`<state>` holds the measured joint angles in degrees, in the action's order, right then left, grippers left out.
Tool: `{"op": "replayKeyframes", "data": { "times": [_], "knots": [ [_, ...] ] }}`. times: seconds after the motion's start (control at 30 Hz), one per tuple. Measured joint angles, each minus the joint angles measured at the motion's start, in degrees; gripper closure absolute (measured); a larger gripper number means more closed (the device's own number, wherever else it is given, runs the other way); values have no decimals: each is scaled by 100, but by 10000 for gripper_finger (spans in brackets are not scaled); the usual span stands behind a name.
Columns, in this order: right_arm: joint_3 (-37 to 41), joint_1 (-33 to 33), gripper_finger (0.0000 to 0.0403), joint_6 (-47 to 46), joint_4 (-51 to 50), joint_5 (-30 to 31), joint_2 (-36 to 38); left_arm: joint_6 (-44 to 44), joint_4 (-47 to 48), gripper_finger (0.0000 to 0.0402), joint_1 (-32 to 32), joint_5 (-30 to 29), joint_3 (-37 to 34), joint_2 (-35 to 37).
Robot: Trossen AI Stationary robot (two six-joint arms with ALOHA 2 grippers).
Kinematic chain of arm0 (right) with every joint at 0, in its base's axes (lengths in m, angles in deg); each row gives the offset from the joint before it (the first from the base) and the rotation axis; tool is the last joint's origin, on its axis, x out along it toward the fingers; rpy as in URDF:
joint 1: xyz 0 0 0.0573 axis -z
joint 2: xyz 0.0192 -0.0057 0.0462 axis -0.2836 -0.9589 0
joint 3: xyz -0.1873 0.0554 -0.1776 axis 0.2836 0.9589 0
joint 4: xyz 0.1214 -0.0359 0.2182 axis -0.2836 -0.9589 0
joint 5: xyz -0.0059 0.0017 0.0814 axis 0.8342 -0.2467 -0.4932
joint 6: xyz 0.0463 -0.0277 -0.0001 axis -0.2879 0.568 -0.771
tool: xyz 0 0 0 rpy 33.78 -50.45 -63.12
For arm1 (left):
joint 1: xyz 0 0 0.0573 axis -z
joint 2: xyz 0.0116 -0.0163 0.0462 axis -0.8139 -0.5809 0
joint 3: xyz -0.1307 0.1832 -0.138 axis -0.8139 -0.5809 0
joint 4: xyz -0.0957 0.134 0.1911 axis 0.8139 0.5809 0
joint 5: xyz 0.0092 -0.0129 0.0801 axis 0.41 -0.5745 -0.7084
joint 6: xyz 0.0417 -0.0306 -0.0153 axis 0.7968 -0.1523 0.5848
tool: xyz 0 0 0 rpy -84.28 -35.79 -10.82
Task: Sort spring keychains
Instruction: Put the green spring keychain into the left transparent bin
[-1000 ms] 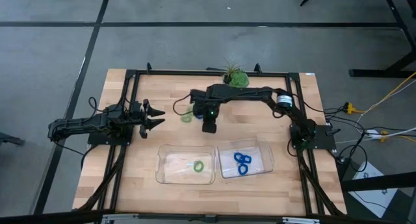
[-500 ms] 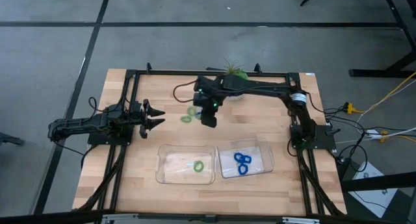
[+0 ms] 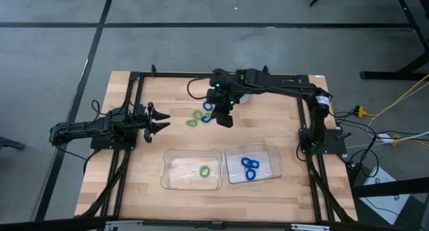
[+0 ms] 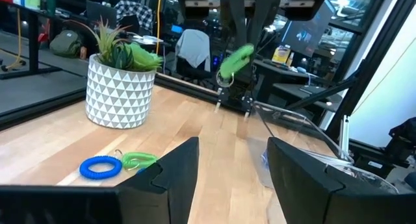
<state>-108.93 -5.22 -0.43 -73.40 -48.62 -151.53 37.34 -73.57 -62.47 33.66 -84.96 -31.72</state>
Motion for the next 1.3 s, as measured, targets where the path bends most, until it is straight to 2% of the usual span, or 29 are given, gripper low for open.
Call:
{"op": "replayKeyframes", "data": {
  "times": [0.63, 1.0, 1.3],
  "knots": [
    [0, -59, 392, 419, -314, -51, 84, 0, -2, 224, 0, 1, 0, -1],
    [0, -792, 394, 296, 58, -453, 84, 2, 0, 224, 0, 1, 0, -1],
    [0, -1457, 392, 295, 624, -456, 84, 0, 0, 224, 2, 1, 0, -1]
  ]
}}
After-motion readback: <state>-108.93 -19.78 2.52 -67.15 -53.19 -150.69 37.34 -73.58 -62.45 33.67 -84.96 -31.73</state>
